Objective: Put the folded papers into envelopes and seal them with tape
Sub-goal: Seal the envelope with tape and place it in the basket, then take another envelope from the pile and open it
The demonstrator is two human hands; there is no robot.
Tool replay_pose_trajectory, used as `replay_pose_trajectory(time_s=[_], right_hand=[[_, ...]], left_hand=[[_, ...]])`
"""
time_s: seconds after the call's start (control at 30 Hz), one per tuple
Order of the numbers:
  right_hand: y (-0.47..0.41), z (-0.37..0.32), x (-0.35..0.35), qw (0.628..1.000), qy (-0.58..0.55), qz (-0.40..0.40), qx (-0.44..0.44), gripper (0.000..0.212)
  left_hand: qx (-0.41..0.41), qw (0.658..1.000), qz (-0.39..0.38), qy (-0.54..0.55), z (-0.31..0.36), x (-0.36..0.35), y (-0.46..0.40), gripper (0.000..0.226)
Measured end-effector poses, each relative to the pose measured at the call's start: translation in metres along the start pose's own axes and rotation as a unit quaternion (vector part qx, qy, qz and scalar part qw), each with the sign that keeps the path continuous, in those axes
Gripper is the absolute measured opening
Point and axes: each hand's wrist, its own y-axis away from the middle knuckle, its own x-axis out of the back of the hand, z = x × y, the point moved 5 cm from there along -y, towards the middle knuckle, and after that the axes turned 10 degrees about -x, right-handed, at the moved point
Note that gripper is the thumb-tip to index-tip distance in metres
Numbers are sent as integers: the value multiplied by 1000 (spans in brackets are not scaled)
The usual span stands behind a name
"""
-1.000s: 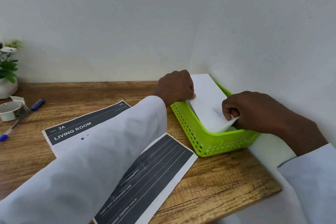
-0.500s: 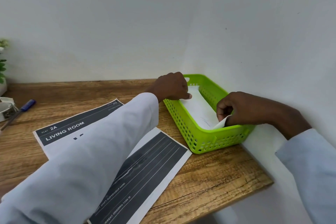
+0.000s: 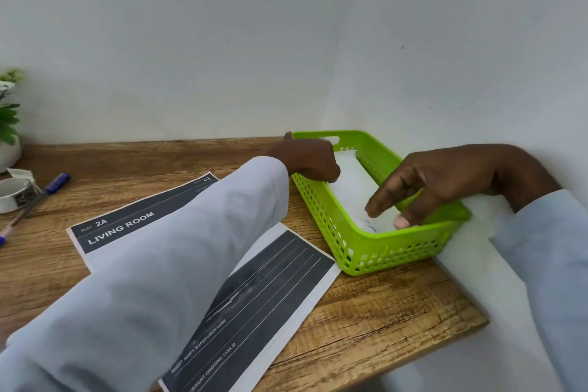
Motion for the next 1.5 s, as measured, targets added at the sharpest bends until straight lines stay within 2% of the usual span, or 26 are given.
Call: replay_pose_trajectory(time_s=[0.07,0.13,0.23,0.33,0.43,0.5,0.57,0.63,0.73,0.83,0.9,0.97,1.1,1.17,1.23,1.4,1.43,1.5], right_hand=[[-6,-7,6,999,-28,35,8,44],[-19,-11,9,993,64,96,-29,54],[-39,-7,-7,966,221,69,-113,88],[-42,-1,-13,958,238,68,-142,93],[-28,-17,3,966,179,158,-98,85],[-18,-44,14,958,140,249,-31,70],[-13,-78,11,939,95,326,53,53],[-13,-110,-3,921,35,367,124,35],[-33,-150,-43,923,-16,348,161,27],[-65,-165,-75,944,77,301,113,39],[-80,-166,-87,953,110,276,65,57],[-89,-161,-93,959,123,255,33,79],[-102,-157,-100,960,196,198,-11,106],[-105,-154,-101,956,221,187,-49,125],[-108,-154,-101,952,229,189,-69,134],[-111,-150,-102,959,173,209,-86,138],[-111,-149,-103,961,154,217,-80,132],[-114,-147,-102,966,84,239,-57,104]], left_hand=[[13,1000,-27,-8,-2,-2,-2,33],[16,1000,-24,0,-3,-3,-2,33],[-11,996,50,67,-1,-2,4,32],[-79,976,142,147,0,1,25,36],[-131,964,189,131,-5,7,57,43],[-116,973,185,80,-21,11,84,51],[-66,984,160,49,-46,15,117,56],[-7,991,132,38,-75,17,152,56],[77,993,92,0,-111,10,214,60],[162,986,43,-23,-133,-10,261,84],[195,981,8,2,-143,-24,287,96],[192,981,-3,36,-150,-33,305,99],[210,976,-29,58,-154,-50,325,109],[220,975,-14,33,-155,-55,324,109],[226,974,14,18,-155,-55,320,107],[237,969,69,-13,-165,-51,308,89],[240,968,74,-10,-167,-51,306,87],[242,967,84,-6,-172,-50,300,81]])
